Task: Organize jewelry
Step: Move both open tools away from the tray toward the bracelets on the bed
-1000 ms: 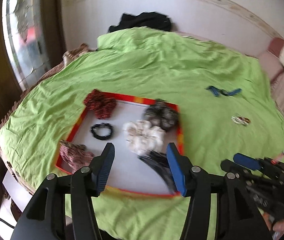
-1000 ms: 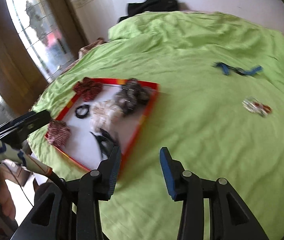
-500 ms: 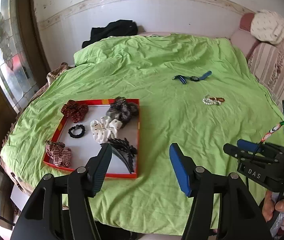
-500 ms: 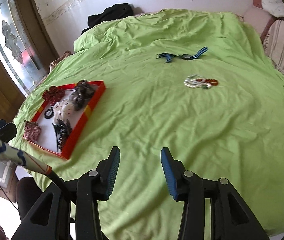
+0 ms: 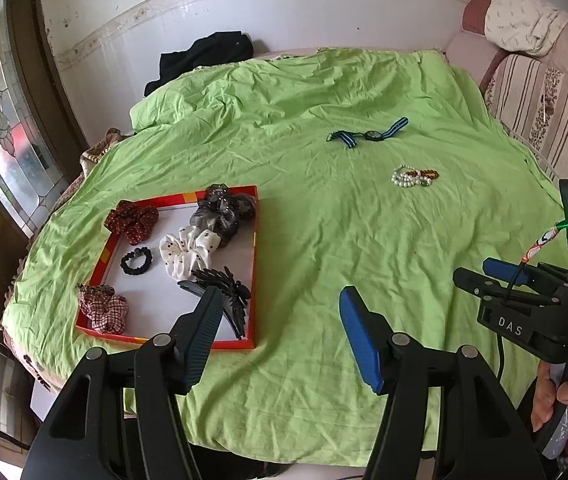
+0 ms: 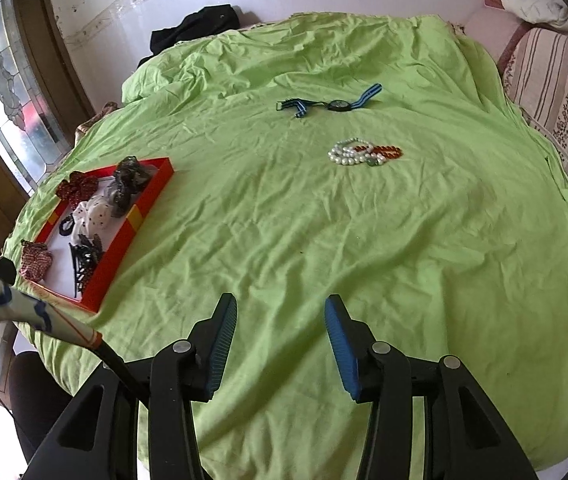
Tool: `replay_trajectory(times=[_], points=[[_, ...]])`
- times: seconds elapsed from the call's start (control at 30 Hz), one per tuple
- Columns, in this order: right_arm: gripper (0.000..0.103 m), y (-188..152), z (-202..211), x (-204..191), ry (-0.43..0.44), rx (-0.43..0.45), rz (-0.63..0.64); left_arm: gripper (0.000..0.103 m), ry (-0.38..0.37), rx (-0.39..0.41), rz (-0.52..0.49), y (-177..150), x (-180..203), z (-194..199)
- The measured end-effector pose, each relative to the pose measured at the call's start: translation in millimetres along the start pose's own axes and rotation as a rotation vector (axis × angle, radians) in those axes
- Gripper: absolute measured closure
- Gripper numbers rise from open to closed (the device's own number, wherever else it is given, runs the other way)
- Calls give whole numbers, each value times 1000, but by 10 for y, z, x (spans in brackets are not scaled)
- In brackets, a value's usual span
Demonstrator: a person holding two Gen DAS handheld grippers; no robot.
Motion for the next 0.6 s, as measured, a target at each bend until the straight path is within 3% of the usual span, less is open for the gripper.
replay_trajectory(times=[0.37,0.6], points=[[53,-45,-217,371,-46,-39,-53,43,-32,-59,-7,-57,119,-305],[55,113,-383,914,-114,-36,-125,43,-116,-108,0,-119,346,-599]])
Point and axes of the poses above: each gripper's, at about its wrist camera, not at the fingertips, and z roughly against the way its jaws point, x to its right, y to its top, the point moved 10 cm from there along -z, roughly the way its jaws point, and after that the axes turned 4 degrees about -z, right-handed, at the moved point
